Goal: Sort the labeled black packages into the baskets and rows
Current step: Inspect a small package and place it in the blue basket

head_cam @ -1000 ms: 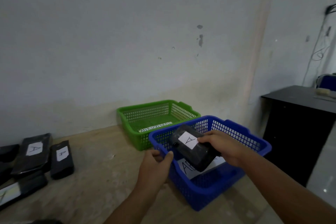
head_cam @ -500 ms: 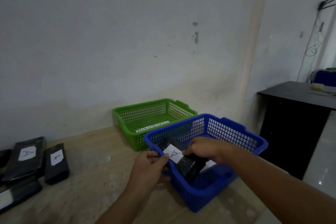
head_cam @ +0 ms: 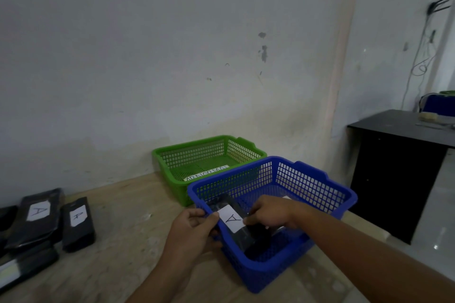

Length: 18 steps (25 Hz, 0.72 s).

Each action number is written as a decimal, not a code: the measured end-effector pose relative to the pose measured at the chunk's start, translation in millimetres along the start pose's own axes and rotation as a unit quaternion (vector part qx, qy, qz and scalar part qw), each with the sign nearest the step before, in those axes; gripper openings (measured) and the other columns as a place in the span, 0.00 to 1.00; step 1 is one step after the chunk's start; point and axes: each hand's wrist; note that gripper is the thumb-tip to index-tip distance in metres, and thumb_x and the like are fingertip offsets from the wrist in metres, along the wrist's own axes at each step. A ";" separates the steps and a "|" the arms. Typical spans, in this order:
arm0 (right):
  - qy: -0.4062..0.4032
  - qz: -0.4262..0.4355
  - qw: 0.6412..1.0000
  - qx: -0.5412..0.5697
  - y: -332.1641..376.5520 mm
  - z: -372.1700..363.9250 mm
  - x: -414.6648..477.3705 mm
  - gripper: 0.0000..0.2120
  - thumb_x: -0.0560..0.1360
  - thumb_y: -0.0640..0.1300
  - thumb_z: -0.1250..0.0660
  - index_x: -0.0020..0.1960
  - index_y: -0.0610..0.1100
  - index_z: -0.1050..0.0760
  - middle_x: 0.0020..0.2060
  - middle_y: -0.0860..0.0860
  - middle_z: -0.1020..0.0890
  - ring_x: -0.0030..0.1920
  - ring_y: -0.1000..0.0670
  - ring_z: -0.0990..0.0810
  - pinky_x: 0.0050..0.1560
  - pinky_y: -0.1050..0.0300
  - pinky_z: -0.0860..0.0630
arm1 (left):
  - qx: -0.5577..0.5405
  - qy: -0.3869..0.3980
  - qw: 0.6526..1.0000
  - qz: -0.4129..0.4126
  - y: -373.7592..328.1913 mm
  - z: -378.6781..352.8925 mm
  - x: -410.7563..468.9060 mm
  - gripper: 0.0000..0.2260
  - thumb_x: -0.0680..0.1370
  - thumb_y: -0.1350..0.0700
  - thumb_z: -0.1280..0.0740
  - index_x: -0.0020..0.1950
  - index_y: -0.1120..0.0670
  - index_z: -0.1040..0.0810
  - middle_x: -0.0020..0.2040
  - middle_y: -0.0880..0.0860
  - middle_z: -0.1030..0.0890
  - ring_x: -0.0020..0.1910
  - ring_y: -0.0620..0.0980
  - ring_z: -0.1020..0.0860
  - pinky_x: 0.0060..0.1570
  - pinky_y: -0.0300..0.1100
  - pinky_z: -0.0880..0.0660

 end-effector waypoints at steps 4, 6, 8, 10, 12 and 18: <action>0.001 0.012 1.000 -0.002 -4.0 -2.4 1.1 0.18 0.78 0.52 0.33 0.62 0.42 0.21 0.55 0.48 0.18 0.54 0.49 0.19 0.53 0.54 0.19 | 0.010 0.005 1.000 0.005 -0.9 5.8 -2.9 0.12 0.74 0.62 0.28 0.53 0.63 0.26 0.47 0.66 0.18 0.38 0.59 0.19 0.37 0.53 0.19; 0.004 0.013 1.000 -0.017 -4.9 -1.6 1.1 0.20 0.78 0.54 0.34 0.63 0.42 0.22 0.57 0.48 0.19 0.55 0.48 0.19 0.53 0.55 0.19 | 0.022 0.010 1.000 0.005 -3.5 7.1 -5.9 0.11 0.75 0.61 0.29 0.54 0.63 0.26 0.45 0.64 0.17 0.38 0.57 0.19 0.37 0.51 0.19; -0.023 0.021 0.998 -0.048 -1.2 1.0 0.2 0.21 0.78 0.56 0.35 0.63 0.42 0.24 0.56 0.47 0.20 0.55 0.47 0.19 0.49 0.55 0.20 | 0.044 0.014 0.999 0.001 -7.3 9.9 -9.8 0.09 0.76 0.59 0.31 0.53 0.62 0.25 0.42 0.60 0.16 0.35 0.53 0.19 0.33 0.46 0.21; -0.095 0.048 0.991 -0.081 10.0 4.1 -3.4 0.21 0.78 0.55 0.35 0.63 0.41 0.25 0.57 0.47 0.20 0.57 0.47 0.21 0.53 0.54 0.23 | 0.058 0.006 0.998 -0.008 -12.7 18.0 -14.1 0.07 0.77 0.59 0.32 0.53 0.60 0.25 0.38 0.56 0.18 0.35 0.50 0.20 0.33 0.44 0.22; -0.152 0.086 0.983 -0.061 31.7 5.4 -13.1 0.19 0.77 0.53 0.33 0.62 0.42 0.25 0.56 0.47 0.19 0.55 0.49 0.21 0.58 0.53 0.25 | 0.069 -0.005 0.997 -0.020 -19.6 32.4 -19.2 0.07 0.77 0.58 0.32 0.53 0.59 0.25 0.38 0.55 0.18 0.37 0.50 0.20 0.34 0.44 0.23; -0.162 0.233 0.959 0.001 127.5 -27.0 -47.7 0.11 0.75 0.51 0.31 0.54 0.46 0.22 0.43 0.49 0.16 0.42 0.50 0.17 0.46 0.54 0.22 | 0.132 -0.042 0.988 -0.062 -47.3 102.2 -44.6 0.07 0.77 0.56 0.32 0.52 0.56 0.26 0.39 0.54 0.18 0.38 0.48 0.19 0.37 0.44 0.23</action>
Point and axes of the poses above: each hand's wrist, its own x-axis towards the middle knuckle, its own z-axis out of the back of the hand, y = z × x
